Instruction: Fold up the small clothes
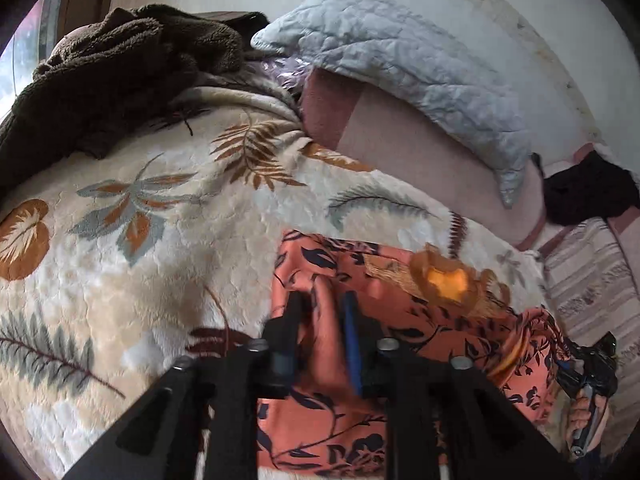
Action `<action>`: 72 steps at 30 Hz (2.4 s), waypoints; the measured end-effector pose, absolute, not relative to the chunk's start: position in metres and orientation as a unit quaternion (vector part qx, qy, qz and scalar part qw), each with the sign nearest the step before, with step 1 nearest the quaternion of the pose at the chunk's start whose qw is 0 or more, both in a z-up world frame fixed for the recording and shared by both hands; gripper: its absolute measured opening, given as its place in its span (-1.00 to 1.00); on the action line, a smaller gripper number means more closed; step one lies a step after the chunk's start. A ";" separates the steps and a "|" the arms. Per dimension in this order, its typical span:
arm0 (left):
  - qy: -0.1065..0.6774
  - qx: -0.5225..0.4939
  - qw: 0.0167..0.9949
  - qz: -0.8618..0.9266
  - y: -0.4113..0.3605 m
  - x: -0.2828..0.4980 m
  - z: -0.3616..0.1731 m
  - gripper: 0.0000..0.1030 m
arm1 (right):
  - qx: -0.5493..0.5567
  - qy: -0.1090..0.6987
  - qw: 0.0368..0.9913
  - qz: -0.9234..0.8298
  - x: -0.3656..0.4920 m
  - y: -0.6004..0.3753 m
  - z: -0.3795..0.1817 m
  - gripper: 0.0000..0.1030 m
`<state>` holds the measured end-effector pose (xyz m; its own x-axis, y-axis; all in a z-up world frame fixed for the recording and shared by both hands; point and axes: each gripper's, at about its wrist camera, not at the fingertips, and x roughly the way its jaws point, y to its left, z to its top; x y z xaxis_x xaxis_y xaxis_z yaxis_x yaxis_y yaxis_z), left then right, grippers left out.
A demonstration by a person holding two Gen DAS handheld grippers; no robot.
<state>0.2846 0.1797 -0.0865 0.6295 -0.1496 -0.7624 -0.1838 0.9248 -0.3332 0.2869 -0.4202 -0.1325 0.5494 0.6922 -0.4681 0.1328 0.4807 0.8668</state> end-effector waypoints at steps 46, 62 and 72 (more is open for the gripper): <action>0.429 -0.238 0.867 0.094 0.216 0.076 -0.120 -0.21 | 0.378 0.416 0.826 0.044 0.082 -0.425 -0.112 0.27; 0.407 -0.169 0.897 0.026 0.172 0.168 -0.129 -0.08 | 0.118 0.518 0.844 0.074 0.296 -0.334 -0.114 -0.89; 0.375 -0.164 0.912 0.031 0.164 0.169 -0.123 0.01 | 0.096 0.453 0.886 0.027 0.321 -0.325 -0.091 -0.83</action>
<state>0.1687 0.1637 -0.1227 0.7168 -0.0672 -0.6940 -0.1795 0.9440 -0.2768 0.3213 -0.3251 -0.0905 0.5883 0.1340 -0.7975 0.0395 0.9802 0.1939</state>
